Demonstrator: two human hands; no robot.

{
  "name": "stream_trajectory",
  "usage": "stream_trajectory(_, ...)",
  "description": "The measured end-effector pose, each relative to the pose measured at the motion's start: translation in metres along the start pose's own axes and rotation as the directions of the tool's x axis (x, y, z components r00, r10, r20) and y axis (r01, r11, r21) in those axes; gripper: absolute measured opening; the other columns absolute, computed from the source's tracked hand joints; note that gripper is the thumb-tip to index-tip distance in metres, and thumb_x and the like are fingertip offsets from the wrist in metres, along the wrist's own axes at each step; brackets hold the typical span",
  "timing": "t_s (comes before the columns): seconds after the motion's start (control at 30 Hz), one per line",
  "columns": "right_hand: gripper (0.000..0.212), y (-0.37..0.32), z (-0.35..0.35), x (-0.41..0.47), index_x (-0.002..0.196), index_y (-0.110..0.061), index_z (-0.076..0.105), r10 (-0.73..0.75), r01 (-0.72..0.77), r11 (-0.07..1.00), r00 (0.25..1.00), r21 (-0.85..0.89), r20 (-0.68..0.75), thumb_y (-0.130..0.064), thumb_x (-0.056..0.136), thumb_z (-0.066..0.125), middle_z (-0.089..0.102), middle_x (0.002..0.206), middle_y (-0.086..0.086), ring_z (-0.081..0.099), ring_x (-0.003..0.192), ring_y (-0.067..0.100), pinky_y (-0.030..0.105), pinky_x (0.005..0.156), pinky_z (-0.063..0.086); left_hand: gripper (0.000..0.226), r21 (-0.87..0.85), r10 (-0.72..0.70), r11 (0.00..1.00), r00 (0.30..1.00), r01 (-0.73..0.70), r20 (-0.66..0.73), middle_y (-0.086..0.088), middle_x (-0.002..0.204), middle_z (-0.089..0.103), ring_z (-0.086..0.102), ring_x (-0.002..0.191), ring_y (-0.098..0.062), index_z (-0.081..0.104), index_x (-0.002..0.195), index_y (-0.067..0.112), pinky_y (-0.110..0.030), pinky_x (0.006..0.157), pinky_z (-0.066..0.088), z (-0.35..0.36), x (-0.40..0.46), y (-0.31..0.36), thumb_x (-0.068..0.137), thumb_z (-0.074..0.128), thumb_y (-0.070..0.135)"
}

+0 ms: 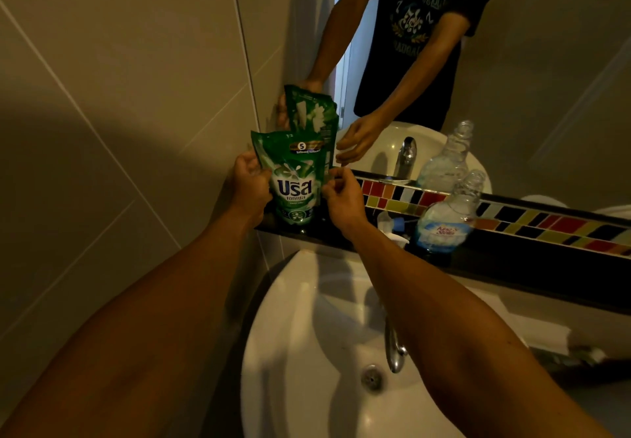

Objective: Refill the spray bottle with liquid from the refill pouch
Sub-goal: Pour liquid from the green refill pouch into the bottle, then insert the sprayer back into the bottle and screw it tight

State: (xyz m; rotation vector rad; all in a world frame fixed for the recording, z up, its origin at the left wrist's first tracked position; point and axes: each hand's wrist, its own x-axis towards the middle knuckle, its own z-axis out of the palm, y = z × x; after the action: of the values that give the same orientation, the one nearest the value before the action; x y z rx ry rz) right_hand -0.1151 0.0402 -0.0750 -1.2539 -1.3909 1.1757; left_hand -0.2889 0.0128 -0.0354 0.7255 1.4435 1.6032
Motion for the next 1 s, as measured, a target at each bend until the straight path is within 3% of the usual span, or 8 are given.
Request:
stream_trajectory(0.1, 0.022, -0.004, -0.016, -0.026, 0.119, -0.015, 0.057, 0.017, -0.017, 1.000, 0.999, -0.002, -0.041, -0.005, 0.100, 0.062, 0.064, 0.099, -0.001, 0.061, 0.093, 0.015, 0.023, 0.078, 0.053, 0.050, 0.167, -0.078, 0.982, 0.995, 0.088, -0.068, -0.009, 0.126, 0.060, 0.061, 0.113, -0.031, 0.043, 0.135, 0.009, -0.046, 0.092, 0.052, 0.003, -0.018, -0.008, 0.089, 0.062, 0.003)
stream_trajectory(0.17, 0.032, -0.002, -0.031, -0.045, 0.132, -0.013, 0.057, 0.014, -0.020, 0.997, 0.997, -0.073, -0.077, -0.010, 0.101, 0.064, 0.066, 0.118, 0.001, 0.061, 0.108, 0.017, 0.030, 0.091, 0.053, 0.048, 0.286, -0.119, 0.950, 0.993, 0.122, -0.028, -0.008, 0.121, 0.065, 0.063, 0.107, -0.027, 0.052, 0.131, 0.007, -0.051, 0.094, 0.053, 0.006, -0.033, -0.017, 0.085, 0.067, 0.008)
stream_trajectory(0.23, 0.040, 0.002, -0.050, -0.065, 0.141, -0.013, 0.054, 0.008, -0.019, 0.990, 0.996, -0.137, -0.087, -0.013, 0.101, 0.064, 0.064, 0.129, 0.005, 0.062, 0.117, 0.020, 0.031, 0.093, 0.051, 0.050, 0.380, -0.136, 0.916, 0.991, 0.128, -0.007, -0.009, 0.120, 0.068, 0.066, 0.105, -0.029, 0.059, 0.127, 0.010, -0.050, 0.094, 0.054, 0.012, -0.053, -0.025, 0.079, 0.072, 0.016)
stream_trajectory(0.37, 0.049, 0.016, -0.092, -0.105, 0.146, -0.018, 0.052, 0.019, -0.043, 0.975, 0.993, -0.218, -0.113, -0.018, 0.100, 0.067, 0.059, 0.144, 0.004, 0.057, 0.129, 0.021, 0.032, 0.098, 0.051, 0.037, 0.527, -0.106, 0.848, 0.992, 0.052, 0.073, -0.013, 0.119, 0.066, 0.061, 0.110, -0.030, 0.064, 0.121, 0.003, -0.032, 0.091, 0.048, 0.038, -0.094, -0.043, 0.086, 0.070, 0.014)
stream_trajectory(0.47, 0.046, 0.025, -0.123, -0.129, 0.142, -0.018, 0.054, 0.029, -0.064, 0.976, 0.985, -0.207, -0.168, -0.019, 0.098, 0.068, 0.064, 0.134, 0.003, 0.062, 0.123, 0.022, 0.036, 0.098, 0.055, 0.055, 0.626, -0.137, 0.780, 0.972, -0.012, 0.190, -0.015, 0.137, 0.058, 0.055, 0.125, -0.032, 0.053, 0.137, 0.004, -0.033, 0.101, 0.043, 0.062, -0.118, -0.056, 0.087, 0.072, 0.019)
stream_trajectory(0.63, 0.062, 0.028, -0.173, -0.151, 0.151, -0.015, 0.047, 0.110, -0.155, 0.977, 0.954, -0.145, -0.279, -0.013, 0.095, 0.073, 0.055, 0.147, 0.008, 0.056, 0.133, 0.024, 0.038, 0.105, 0.053, 0.068, 0.687, -0.134, 0.719, 0.948, -0.108, 0.290, -0.012, 0.146, 0.051, 0.051, 0.131, -0.030, 0.045, 0.146, 0.014, -0.043, 0.107, 0.045, 0.095, -0.147, -0.061, 0.086, 0.075, 0.023)
stream_trajectory(0.8, 0.060, 0.028, -0.213, -0.147, 0.145, -0.018, 0.051, 0.090, -0.154, 0.969, 0.947, -0.191, -0.310, -0.014, 0.092, 0.077, 0.057, 0.145, 0.006, 0.060, 0.130, 0.023, 0.042, 0.103, 0.057, 0.074, 0.722, -0.102, 0.665, 0.934, -0.191, 0.341, -0.013, 0.146, 0.050, 0.050, 0.132, -0.030, 0.042, 0.148, 0.010, -0.038, 0.104, 0.043, 0.122, -0.159, -0.061, 0.085, 0.077, 0.023)
stream_trajectory(1.0, 0.066, 0.024, -0.237, -0.127, 0.149, -0.017, 0.046, 0.084, -0.137, 0.973, 0.961, -0.186, -0.265, -0.014, 0.091, 0.077, 0.059, 0.146, 0.007, 0.061, 0.130, 0.023, 0.044, 0.099, 0.060, 0.062, 0.752, -0.091, 0.617, 0.929, -0.231, 0.359, -0.014, 0.141, 0.055, 0.053, 0.127, -0.029, 0.046, 0.144, 0.010, -0.032, 0.096, 0.042, 0.143, -0.157, -0.065, 0.088, 0.072, 0.014)
